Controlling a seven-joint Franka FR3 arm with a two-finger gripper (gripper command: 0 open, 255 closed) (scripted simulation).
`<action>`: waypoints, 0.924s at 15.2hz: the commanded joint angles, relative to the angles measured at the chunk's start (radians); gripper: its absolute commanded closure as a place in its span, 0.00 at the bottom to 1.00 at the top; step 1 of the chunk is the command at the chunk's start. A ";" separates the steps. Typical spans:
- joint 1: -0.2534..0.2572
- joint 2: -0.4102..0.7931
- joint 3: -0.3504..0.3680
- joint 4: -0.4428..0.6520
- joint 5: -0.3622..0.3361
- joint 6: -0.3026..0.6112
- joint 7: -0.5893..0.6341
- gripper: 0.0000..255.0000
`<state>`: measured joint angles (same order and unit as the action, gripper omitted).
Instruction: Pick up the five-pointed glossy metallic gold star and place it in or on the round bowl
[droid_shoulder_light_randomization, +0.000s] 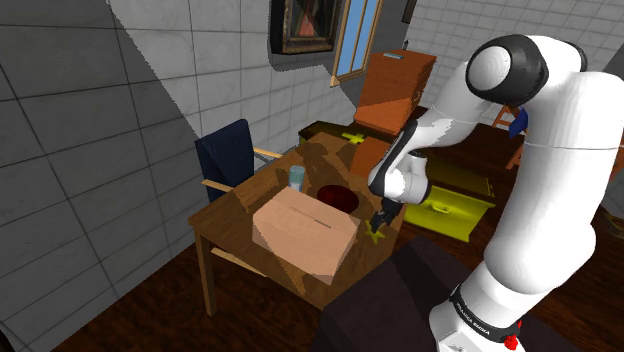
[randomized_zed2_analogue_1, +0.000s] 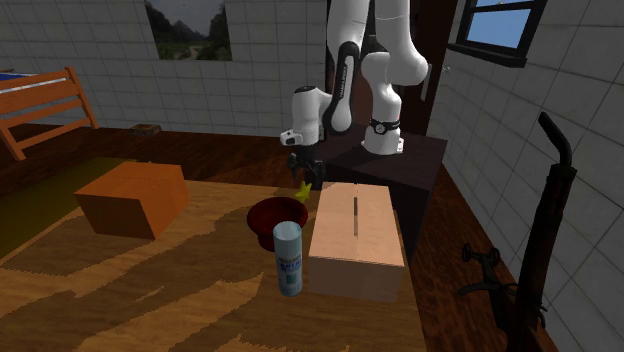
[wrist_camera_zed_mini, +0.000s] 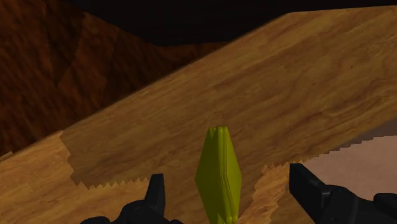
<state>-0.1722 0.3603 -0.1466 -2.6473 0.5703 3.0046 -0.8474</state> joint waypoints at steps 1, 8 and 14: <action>-0.042 0.040 0.045 0.018 0.033 0.026 -0.032 0.00; -0.120 0.125 0.130 0.054 0.075 0.085 -0.077 0.00; -0.120 0.125 0.130 0.054 0.075 0.085 -0.077 1.00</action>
<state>-0.2919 0.4851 -0.0167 -2.5933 0.6454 3.0896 -0.9240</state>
